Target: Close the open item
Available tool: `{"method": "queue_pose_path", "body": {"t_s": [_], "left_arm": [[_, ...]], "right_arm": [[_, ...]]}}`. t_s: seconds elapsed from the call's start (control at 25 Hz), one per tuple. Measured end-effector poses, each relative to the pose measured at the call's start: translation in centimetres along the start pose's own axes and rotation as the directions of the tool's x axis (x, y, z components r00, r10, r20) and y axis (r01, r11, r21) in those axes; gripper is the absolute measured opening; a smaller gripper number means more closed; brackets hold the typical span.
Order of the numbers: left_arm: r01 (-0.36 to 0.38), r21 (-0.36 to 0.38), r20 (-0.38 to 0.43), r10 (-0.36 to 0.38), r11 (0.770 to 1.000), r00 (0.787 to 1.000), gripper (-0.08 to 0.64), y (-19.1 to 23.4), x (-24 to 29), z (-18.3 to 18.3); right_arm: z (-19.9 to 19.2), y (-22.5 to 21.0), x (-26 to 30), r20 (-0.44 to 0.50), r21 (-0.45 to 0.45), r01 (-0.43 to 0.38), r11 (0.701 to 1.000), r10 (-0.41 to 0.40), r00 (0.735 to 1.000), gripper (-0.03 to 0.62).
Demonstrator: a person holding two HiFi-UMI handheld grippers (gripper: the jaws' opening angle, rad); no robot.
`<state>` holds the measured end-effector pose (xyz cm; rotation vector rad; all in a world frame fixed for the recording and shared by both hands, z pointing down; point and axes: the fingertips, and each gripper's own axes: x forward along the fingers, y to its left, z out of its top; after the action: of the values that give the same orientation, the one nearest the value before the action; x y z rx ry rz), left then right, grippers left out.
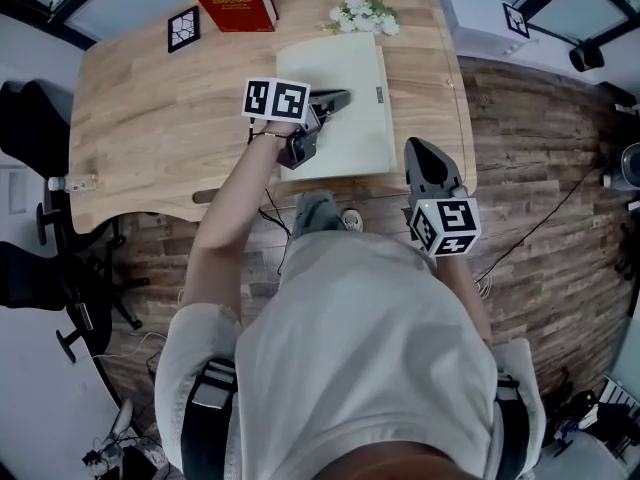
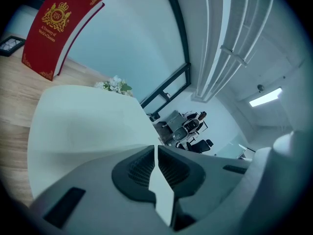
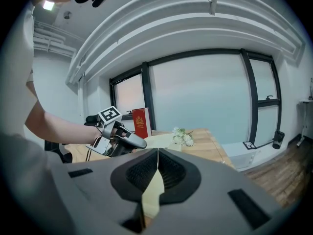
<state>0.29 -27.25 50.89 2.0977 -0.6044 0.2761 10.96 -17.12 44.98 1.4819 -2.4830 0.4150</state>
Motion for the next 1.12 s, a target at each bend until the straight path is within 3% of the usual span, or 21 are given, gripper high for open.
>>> {"method": "queue_pose_path", "body": {"t_s": [1.12], "left_arm": [[-0.051, 0.016, -0.112, 0.052, 0.999, 0.992, 0.034, 1.6, 3.8, -2.5]], "right_arm": [[-1.3, -1.0, 0.7, -0.040, 0.023, 0.018, 1.000, -0.017, 0.999, 0.019]]}}
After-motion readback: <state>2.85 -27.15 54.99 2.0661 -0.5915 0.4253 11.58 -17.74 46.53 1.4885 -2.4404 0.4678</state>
